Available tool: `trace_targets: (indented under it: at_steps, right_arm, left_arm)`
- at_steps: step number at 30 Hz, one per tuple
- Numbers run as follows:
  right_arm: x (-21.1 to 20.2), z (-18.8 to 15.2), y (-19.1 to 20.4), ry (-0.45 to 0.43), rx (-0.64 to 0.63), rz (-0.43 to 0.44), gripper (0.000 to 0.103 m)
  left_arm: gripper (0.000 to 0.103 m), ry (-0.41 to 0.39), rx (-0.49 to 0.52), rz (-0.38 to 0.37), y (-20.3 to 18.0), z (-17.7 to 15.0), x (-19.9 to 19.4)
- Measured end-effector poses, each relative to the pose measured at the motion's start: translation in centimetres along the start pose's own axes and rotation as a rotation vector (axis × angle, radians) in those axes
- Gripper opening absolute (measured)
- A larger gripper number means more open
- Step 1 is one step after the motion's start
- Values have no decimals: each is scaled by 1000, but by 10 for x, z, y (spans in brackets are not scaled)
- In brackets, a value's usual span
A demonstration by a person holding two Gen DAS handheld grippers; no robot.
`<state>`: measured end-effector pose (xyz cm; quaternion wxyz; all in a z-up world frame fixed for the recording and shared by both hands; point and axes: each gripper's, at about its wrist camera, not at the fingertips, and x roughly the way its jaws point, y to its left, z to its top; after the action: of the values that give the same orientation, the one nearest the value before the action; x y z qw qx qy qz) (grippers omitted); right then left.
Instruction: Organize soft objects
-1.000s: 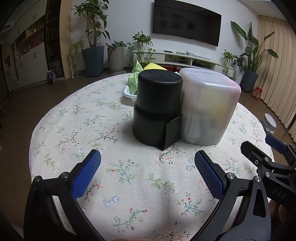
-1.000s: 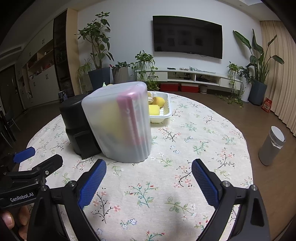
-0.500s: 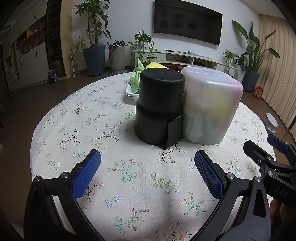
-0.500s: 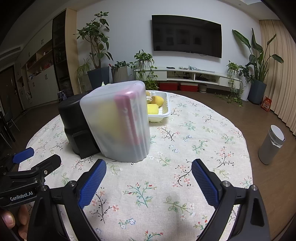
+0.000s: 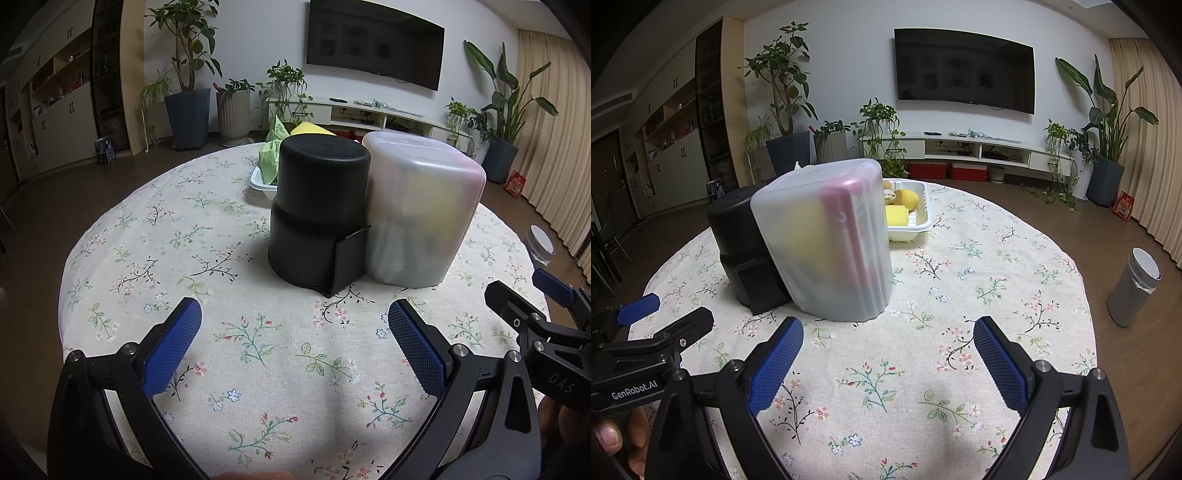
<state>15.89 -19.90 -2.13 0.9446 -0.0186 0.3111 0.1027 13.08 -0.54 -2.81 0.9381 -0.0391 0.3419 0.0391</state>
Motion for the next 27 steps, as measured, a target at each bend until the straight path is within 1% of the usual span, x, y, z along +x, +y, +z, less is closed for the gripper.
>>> trace_targets:
  at_steps: [27]
  right_arm:
    - [-1,1,0,1,2,0,96]
  left_arm:
    - [103,-3,7,11,0,1,-1]
